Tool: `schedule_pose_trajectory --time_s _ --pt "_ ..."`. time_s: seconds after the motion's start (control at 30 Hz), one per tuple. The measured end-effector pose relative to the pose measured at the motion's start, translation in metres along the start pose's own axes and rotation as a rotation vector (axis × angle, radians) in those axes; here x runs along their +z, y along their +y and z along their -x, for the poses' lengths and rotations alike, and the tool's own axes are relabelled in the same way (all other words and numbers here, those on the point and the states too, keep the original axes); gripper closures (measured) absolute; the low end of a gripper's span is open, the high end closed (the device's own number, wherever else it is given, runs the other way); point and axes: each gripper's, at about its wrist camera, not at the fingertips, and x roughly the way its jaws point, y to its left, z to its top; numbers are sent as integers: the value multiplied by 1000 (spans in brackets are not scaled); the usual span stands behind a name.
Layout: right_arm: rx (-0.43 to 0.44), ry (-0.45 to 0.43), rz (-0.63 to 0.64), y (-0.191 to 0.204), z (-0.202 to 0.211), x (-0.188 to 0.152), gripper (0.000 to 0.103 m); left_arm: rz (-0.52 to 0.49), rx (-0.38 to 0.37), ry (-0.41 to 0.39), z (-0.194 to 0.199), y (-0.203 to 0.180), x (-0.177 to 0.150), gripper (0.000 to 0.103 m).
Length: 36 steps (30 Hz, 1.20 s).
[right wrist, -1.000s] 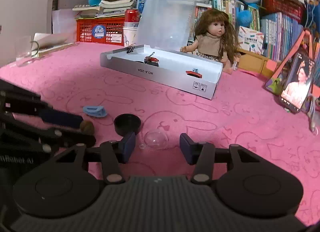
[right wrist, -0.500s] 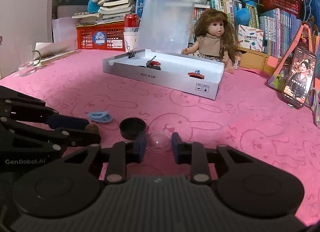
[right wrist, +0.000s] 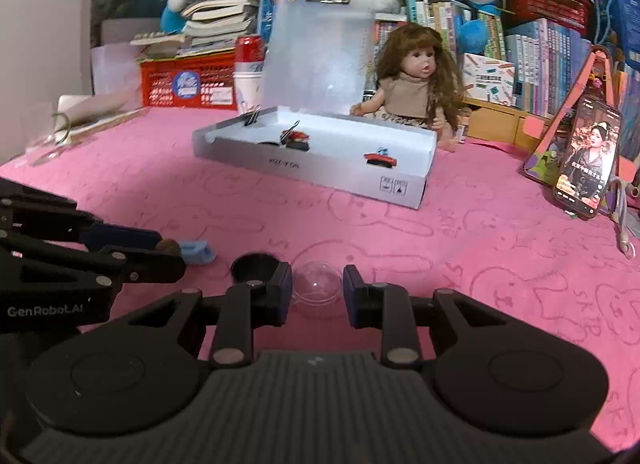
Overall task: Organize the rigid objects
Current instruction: 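Grasp another brown nut with the left tool while the right tool grasps the clear ball, then carry the brown nut and clear ball over the white tray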
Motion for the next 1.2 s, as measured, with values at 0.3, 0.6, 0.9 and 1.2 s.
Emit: schedule_pose_trajectory --time_s 0.3,0.6,0.9,1.2 --pt "-15 -4 -67 -3 -17 16 71 46 37 -16 -9 19 22 82" --pt "-22 -13 -68 -1 -26 29 71 79 64 -9 -21 33 35 82" --pt "-13 -27 -93 -2 -41 44 71 79 103 -11 -33 44 53 82" --pt "-9 -44 -94 2 -52 55 71 96 136 -34 -42 59 73 81"
